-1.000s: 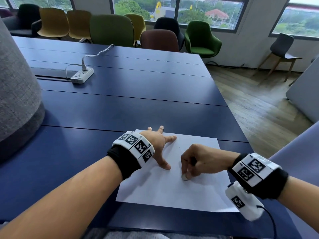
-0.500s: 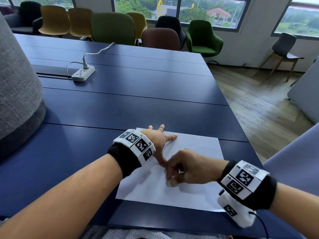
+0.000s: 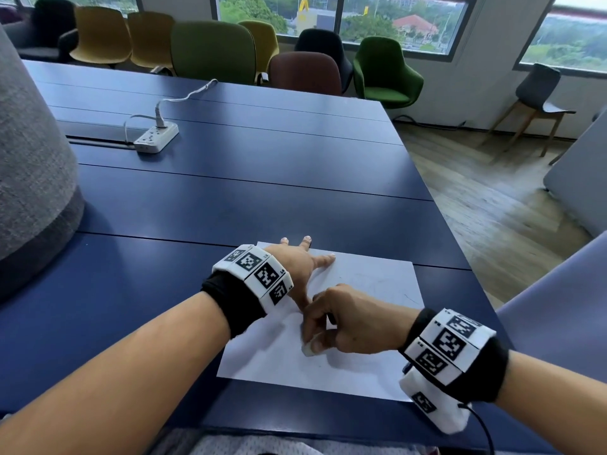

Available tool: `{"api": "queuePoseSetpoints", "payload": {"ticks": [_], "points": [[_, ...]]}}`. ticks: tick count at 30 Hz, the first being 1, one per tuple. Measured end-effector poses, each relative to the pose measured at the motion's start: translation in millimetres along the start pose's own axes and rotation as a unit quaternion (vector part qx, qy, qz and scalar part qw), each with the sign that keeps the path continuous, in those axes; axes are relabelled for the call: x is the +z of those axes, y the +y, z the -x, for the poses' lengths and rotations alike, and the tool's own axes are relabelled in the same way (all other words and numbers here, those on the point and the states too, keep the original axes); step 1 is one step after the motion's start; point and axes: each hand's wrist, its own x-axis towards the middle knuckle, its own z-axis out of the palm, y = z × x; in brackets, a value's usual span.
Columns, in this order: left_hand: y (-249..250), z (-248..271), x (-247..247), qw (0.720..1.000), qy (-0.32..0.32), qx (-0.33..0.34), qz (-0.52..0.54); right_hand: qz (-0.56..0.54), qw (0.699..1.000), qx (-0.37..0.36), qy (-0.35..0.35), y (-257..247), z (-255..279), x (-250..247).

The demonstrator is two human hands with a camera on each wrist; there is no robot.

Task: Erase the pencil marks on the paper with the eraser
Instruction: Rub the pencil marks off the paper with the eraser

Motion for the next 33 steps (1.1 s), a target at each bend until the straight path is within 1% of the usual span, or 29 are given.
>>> {"api": "queuePoseSetpoints", "payload": {"ticks": [2, 4, 5, 7, 9, 11, 12, 14, 17, 18, 19, 22, 23, 24, 26, 27, 28, 31, 32, 33], "points": [[-0.3, 1.0, -0.1, 1.000, 0.001, 0.002, 0.002, 0.006, 1.000, 0.004, -0.023, 1.1, 7.5, -1.2], [-0.6, 2.5, 0.5, 1.000, 0.000, 0.003, 0.009, 0.017, 0.998, 0.027, -0.050, 8.3, 13.1, -8.5], [0.0, 3.0, 0.6, 1.000, 0.000, 0.004, 0.012, 0.031, 0.998, 0.044, -0.034, 14.9, 13.1, -14.1], [-0.1, 3.7, 0.6, 1.000, 0.000, 0.005, 0.016, 0.057, 0.993, 0.091, 0.049, 33.9, 6.9, -30.3], [0.1, 3.3, 0.0, 1.000, -0.002, 0.007, 0.016, 0.060, 0.978, 0.149, 0.131, 53.4, -0.7, -49.2], [0.1, 3.5, -0.5, 1.000, -0.002, 0.010, 0.018, 0.044, 0.964, 0.188, 0.181, 69.2, -6.6, -61.6], [0.0, 3.7, -0.6, 1.000, -0.002, 0.011, 0.019, 0.030, 0.961, 0.196, 0.195, 73.7, -8.0, -63.9], [-0.4, 3.6, -0.8, 1.000, -0.005, 0.011, 0.020, -0.002, 0.965, 0.183, 0.189, 73.8, -6.3, -61.1], [-1.7, 2.6, -0.6, 1.000, -0.009, 0.009, 0.018, -0.020, 0.982, 0.151, 0.115, 64.7, -3.4, -54.4], [-1.7, 2.4, -0.4, 1.000, -0.010, 0.009, 0.018, -0.015, 0.983, 0.149, 0.105, 64.1, -4.6, -55.9], [-1.8, 2.4, 0.0, 1.000, -0.010, 0.009, 0.017, -0.008, 0.982, 0.150, 0.116, 65.8, -7.2, -58.2], [-1.0, 3.0, 0.8, 1.000, -0.008, 0.009, 0.012, 0.000, 0.966, 0.170, 0.195, 71.5, -12.8, -61.2], [-0.7, 3.5, 0.6, 1.000, -0.006, 0.008, 0.012, -0.012, 0.966, 0.171, 0.195, 71.0, -11.8, -60.2], [-0.6, 3.5, 0.8, 1.000, -0.006, 0.007, 0.014, -0.025, 0.971, 0.166, 0.171, 69.4, -9.7, -57.9], [-0.8, 3.9, 0.5, 1.000, -0.006, 0.004, 0.020, -0.035, 0.982, 0.160, 0.093, 62.2, -5.7, -54.6], [-1.1, 4.1, 0.2, 1.000, -0.007, 0.004, 0.020, -0.030, 0.983, 0.163, 0.074, 60.6, -5.0, -55.5], [-1.2, 4.5, -0.1, 1.000, -0.008, 0.005, 0.019, -0.023, 0.982, 0.168, 0.082, 61.8, -5.9, -57.4], [-0.1, 5.6, -0.6, 1.000, -0.010, 0.008, 0.020, -0.012, 0.966, 0.186, 0.182, 70.5, -10.9, -60.6], [0.5, 5.8, -0.6, 1.000, -0.010, 0.007, 0.020, -0.022, 0.963, 0.185, 0.193, 71.6, -10.4, -59.3], [0.3, 5.8, -1.0, 1.000, -0.010, 0.007, 0.021, -0.035, 0.967, 0.179, 0.181, 70.6, -9.5, -57.6]]}}
